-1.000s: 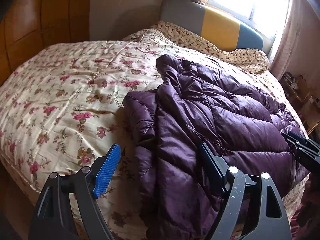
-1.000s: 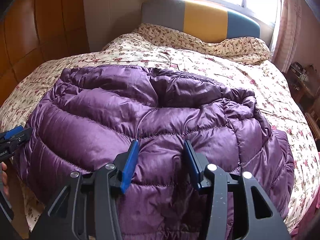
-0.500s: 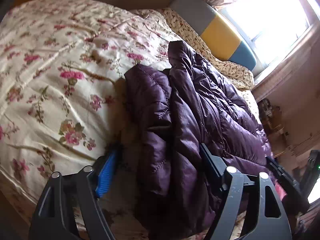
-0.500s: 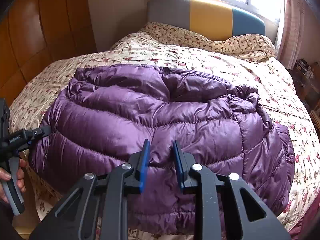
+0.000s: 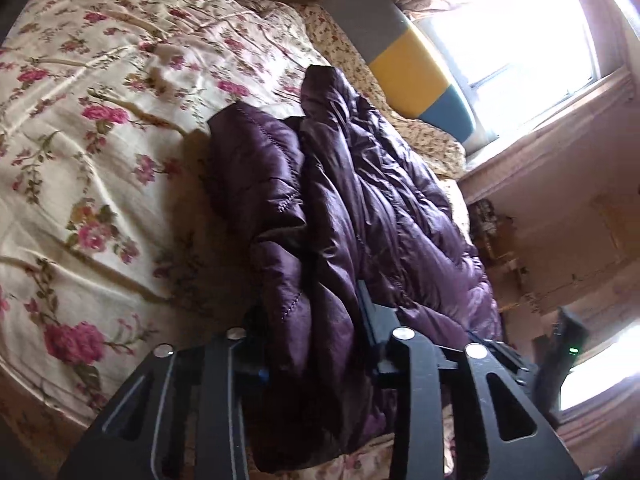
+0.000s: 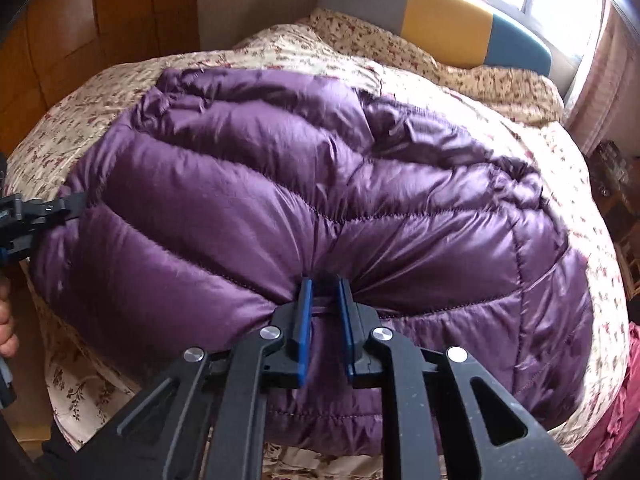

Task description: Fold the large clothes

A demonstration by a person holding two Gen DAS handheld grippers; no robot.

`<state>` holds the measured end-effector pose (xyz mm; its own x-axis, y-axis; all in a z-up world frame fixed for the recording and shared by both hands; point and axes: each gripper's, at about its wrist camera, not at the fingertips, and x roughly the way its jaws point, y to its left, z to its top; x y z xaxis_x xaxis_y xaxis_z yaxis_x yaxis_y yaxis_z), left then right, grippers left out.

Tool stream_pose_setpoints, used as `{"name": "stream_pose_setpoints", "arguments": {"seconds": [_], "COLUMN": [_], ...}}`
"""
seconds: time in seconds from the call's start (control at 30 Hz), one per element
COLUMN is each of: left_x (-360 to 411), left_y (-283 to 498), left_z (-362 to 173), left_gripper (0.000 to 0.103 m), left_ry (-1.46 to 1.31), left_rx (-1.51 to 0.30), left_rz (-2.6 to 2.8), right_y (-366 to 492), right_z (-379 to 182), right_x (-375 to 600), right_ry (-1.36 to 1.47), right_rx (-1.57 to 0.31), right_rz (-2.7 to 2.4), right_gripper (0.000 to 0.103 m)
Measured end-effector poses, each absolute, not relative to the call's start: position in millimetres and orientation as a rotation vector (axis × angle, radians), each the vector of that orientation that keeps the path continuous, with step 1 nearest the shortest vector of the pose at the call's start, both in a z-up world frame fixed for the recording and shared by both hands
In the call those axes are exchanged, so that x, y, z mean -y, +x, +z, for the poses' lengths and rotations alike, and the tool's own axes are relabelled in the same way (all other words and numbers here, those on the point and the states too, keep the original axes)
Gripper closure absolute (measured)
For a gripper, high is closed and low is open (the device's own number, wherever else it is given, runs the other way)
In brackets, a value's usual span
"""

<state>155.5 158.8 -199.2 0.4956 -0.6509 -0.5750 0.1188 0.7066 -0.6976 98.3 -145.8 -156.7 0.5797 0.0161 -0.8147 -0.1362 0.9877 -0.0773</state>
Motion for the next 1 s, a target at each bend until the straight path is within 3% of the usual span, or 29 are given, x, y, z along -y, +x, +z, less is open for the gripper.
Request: {"name": "stream_pose_setpoints", "arguments": {"seconds": [0.07,0.5,1.0], "left_x": [-157.3,-127.3,4.0], "left_y": [154.2,144.0,165.2], "left_z": [-194.9,-141.6,-73.7], "left_gripper": [0.08,0.08,0.08], "left_ry": [-0.649,-0.655,-0.545], "left_rx": [-0.936,-0.859,-0.818], "left_rz": [-0.533,-0.721,-1.011], "right_y": [99.4,102.7,100.9], "right_z": [-163.2,-183.6,-165.3], "right_x": [144.8,154.9,189.7], "right_ry": [-0.144,-0.135,-0.018], "right_rx": [-0.951,-0.911,-0.922], "right_rz": [0.083,0.105,0.187], "right_gripper": [0.09,0.09,0.091]}}
